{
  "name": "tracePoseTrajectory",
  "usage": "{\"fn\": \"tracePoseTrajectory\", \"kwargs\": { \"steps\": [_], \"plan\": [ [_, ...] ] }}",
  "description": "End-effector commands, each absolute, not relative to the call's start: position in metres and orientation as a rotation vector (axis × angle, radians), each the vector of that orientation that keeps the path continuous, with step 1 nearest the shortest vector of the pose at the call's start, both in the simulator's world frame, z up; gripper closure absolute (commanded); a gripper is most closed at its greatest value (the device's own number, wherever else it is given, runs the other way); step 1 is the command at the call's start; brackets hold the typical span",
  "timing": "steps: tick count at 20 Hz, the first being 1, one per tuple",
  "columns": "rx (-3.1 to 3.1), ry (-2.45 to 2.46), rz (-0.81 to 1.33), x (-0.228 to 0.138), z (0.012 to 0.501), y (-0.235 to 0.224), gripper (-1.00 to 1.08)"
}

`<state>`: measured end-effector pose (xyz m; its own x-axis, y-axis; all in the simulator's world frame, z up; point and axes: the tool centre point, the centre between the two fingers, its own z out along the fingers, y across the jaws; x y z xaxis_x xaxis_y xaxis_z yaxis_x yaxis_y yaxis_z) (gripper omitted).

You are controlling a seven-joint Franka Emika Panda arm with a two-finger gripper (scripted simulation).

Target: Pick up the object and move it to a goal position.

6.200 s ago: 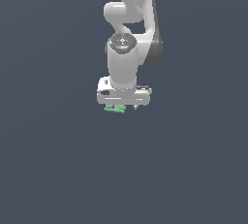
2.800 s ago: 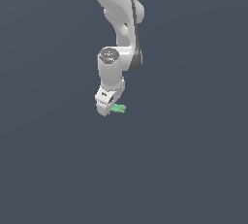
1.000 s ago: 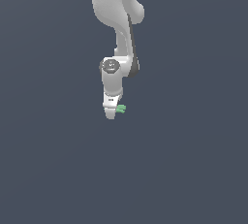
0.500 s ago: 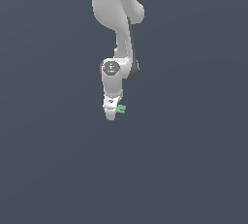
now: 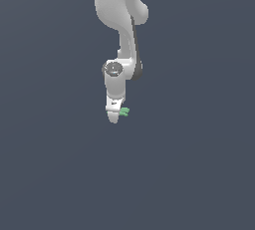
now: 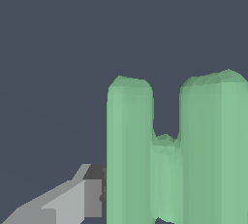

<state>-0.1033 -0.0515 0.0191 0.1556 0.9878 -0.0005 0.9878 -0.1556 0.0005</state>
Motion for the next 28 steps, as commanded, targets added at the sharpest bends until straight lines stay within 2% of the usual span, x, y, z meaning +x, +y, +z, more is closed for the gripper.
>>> {"fn": "tracePoseTrajectory", "kwargs": {
  "steps": [1,12,28],
  "plan": [
    [2.387,2.040,0.001,-0.104,0.024,-0.053,1.08],
    [2.386,2.041,-0.001,-0.112,0.083,-0.069,1.08],
    [2.387,2.045,0.005,-0.129,0.240,-0.108,1.08]
  ]
}}
